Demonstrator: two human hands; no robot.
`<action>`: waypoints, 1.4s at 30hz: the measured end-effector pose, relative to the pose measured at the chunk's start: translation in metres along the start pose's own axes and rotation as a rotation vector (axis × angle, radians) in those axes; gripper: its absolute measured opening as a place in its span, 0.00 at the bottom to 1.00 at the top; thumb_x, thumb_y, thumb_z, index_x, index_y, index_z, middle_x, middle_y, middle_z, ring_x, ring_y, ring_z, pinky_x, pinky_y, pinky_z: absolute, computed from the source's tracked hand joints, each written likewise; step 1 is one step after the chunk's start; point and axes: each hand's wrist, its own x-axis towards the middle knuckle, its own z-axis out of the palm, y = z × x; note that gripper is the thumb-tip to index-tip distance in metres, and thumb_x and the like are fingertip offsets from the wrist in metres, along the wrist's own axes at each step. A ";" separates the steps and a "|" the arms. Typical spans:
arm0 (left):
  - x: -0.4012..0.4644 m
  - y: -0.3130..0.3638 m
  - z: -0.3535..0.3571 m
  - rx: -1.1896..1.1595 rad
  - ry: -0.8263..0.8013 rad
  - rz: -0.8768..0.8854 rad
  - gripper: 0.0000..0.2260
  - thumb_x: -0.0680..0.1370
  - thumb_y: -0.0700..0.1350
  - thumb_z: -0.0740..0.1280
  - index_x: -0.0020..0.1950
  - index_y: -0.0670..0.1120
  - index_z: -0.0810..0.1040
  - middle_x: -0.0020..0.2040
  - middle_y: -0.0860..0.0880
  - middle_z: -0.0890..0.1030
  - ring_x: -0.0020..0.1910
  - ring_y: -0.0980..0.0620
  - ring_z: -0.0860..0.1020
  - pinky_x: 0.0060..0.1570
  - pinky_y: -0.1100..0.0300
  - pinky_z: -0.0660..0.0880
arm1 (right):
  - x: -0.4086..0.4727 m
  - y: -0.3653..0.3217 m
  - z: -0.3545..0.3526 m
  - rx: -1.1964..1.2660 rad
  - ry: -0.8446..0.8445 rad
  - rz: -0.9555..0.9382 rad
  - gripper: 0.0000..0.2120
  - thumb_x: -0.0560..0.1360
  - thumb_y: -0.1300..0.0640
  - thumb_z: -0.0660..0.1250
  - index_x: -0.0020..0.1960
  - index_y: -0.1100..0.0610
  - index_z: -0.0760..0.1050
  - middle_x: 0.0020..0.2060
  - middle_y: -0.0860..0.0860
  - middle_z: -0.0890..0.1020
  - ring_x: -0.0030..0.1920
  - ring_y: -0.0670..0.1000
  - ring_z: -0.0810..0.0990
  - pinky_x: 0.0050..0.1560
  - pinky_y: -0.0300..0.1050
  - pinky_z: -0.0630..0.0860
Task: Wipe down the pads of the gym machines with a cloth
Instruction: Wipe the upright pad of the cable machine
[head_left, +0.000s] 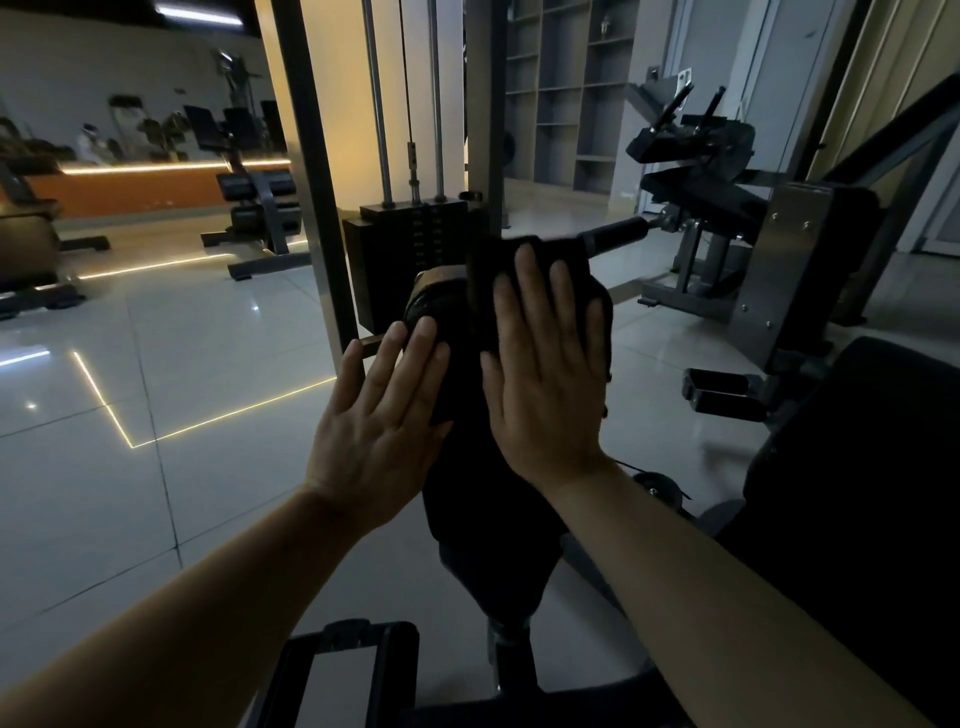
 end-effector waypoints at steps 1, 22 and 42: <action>0.000 0.000 0.001 -0.005 0.007 0.002 0.26 0.81 0.51 0.53 0.76 0.42 0.52 0.76 0.44 0.49 0.76 0.44 0.47 0.74 0.45 0.47 | -0.019 0.000 0.005 -0.007 -0.019 -0.009 0.24 0.82 0.51 0.49 0.76 0.58 0.52 0.77 0.53 0.51 0.77 0.53 0.46 0.75 0.52 0.43; -0.008 0.038 -0.018 -0.311 0.133 -0.201 0.24 0.83 0.49 0.47 0.78 0.44 0.47 0.78 0.45 0.50 0.76 0.42 0.52 0.74 0.44 0.51 | -0.034 -0.014 -0.001 0.147 -0.139 -0.016 0.26 0.82 0.48 0.43 0.77 0.54 0.42 0.77 0.47 0.42 0.77 0.51 0.47 0.75 0.54 0.41; 0.006 0.087 0.011 -0.057 0.037 -0.343 0.34 0.79 0.57 0.55 0.77 0.42 0.44 0.78 0.44 0.40 0.77 0.43 0.43 0.74 0.45 0.44 | -0.015 0.031 -0.016 0.032 -0.135 0.180 0.28 0.81 0.45 0.46 0.77 0.55 0.44 0.76 0.52 0.45 0.76 0.48 0.39 0.75 0.50 0.38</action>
